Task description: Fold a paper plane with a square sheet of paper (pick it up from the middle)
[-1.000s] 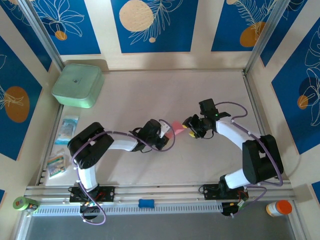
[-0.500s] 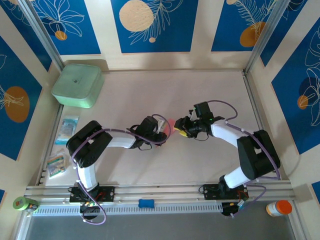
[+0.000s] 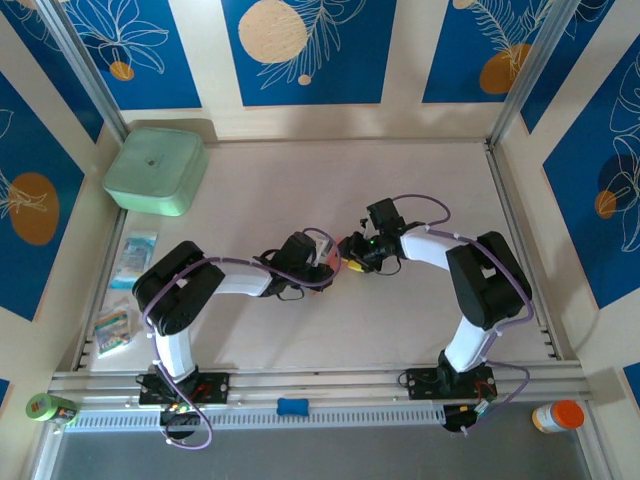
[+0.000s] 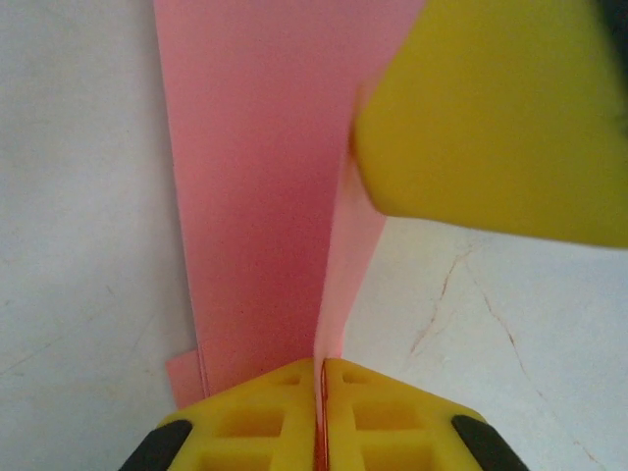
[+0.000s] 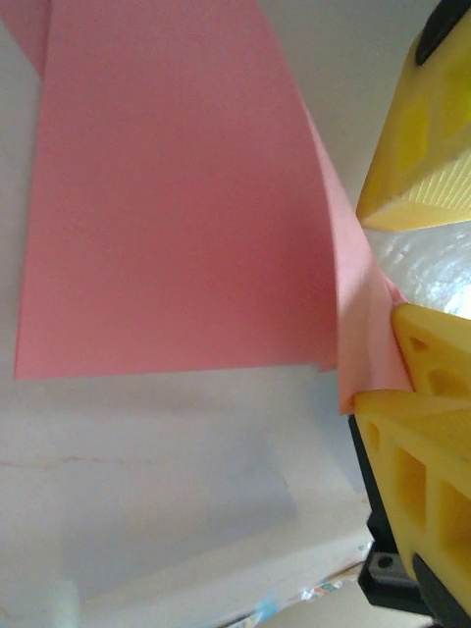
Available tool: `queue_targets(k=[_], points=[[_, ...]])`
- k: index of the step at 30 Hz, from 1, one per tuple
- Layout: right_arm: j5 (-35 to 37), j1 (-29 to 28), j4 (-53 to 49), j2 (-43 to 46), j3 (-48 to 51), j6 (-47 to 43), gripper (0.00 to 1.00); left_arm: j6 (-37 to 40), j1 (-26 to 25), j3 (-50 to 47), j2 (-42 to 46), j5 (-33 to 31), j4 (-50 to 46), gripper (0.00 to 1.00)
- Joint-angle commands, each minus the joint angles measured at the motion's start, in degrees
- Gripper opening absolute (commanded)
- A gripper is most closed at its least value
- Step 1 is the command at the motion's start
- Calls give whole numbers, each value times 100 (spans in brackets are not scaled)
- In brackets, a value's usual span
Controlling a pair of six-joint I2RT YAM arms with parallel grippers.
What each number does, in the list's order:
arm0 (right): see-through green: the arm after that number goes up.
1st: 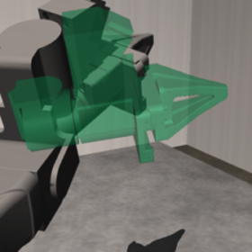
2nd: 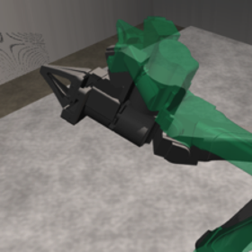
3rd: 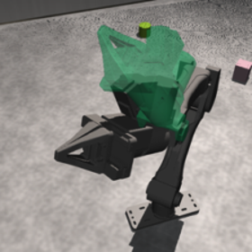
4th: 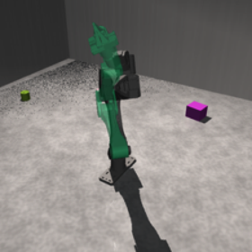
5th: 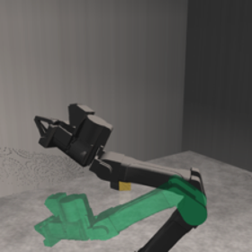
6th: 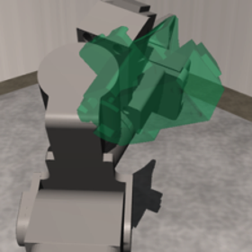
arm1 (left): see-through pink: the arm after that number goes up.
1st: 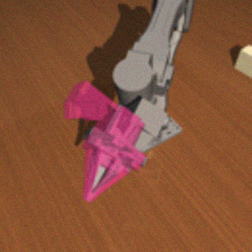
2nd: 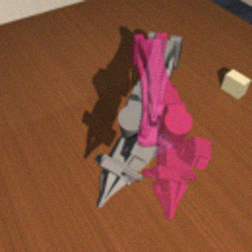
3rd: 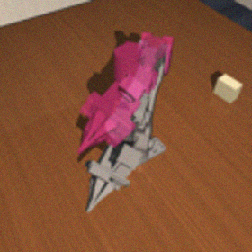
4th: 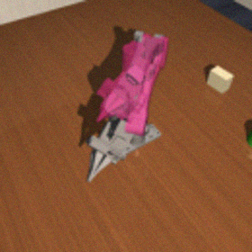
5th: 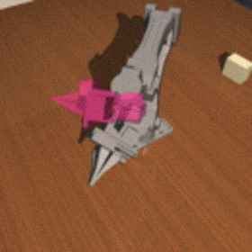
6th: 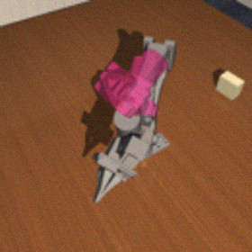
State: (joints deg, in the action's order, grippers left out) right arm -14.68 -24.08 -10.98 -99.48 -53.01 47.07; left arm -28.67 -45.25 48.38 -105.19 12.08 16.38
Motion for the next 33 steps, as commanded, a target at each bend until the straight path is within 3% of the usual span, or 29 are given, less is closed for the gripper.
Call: queue_targets(k=[1,17,33], points=[[112,-61,-336,-182,-161,-137,46,-25,34,92,-82,144,-245,12],[132,-54,-271,-528,-51,-211,49,-310,212,328,109,599,-832,31],[207,-70,-484,-659,-233,-393,49,-82,243,538,411,639,-1295,37]])
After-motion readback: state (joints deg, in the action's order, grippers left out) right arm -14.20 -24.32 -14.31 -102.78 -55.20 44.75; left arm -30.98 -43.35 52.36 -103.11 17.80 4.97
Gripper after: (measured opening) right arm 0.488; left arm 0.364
